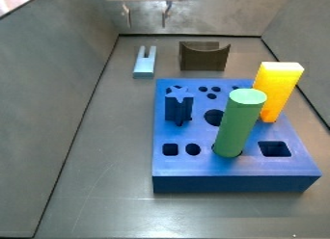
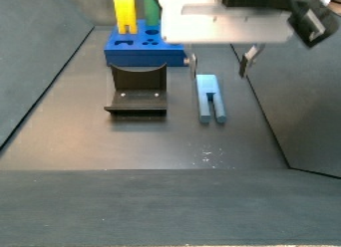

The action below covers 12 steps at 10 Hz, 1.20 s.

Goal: Pick up the square-circle object. Move up. Rotate the square-circle object. Place the square-circle object on the fixture. Regrasp the square-circle object. Move to above the board. Insert the square-circle object.
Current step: Rotate the square-circle object.

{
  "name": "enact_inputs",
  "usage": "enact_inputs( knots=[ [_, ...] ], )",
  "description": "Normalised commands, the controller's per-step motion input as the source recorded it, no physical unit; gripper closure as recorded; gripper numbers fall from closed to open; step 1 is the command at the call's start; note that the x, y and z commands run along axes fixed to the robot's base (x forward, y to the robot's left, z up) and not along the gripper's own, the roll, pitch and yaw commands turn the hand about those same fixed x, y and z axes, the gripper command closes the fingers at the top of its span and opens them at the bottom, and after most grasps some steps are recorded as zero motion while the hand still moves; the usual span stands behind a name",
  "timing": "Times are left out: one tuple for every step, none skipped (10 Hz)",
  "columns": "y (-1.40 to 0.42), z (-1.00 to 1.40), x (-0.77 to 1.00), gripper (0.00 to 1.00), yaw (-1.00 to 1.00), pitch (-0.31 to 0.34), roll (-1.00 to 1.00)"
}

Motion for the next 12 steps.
enact_inputs(
  knots=[
    [0.00,0.00,0.00,0.00,1.00,0.000,0.00],
    [-0.01,-0.26,0.01,0.00,1.00,0.001,0.00],
    [-0.01,-0.30,0.02,0.00,1.00,0.000,0.00],
    [0.00,-0.19,0.05,0.00,1.00,-0.002,0.00],
    [0.00,-0.10,0.04,0.00,1.00,-0.002,0.00],
    [0.00,-0.06,0.03,0.00,1.00,-0.003,0.00],
    [0.00,-0.05,0.03,0.00,1.00,-0.003,0.00],
    [0.00,-0.05,0.03,0.00,1.00,-0.003,0.00],
    [0.00,-0.04,0.03,0.00,1.00,-0.003,0.00],
    [0.00,-0.04,0.04,0.00,1.00,-0.004,0.00],
    [0.00,-0.04,0.04,0.00,1.00,-0.004,0.00],
    [0.00,-0.04,0.04,0.00,1.00,-0.004,0.00]
  ],
)
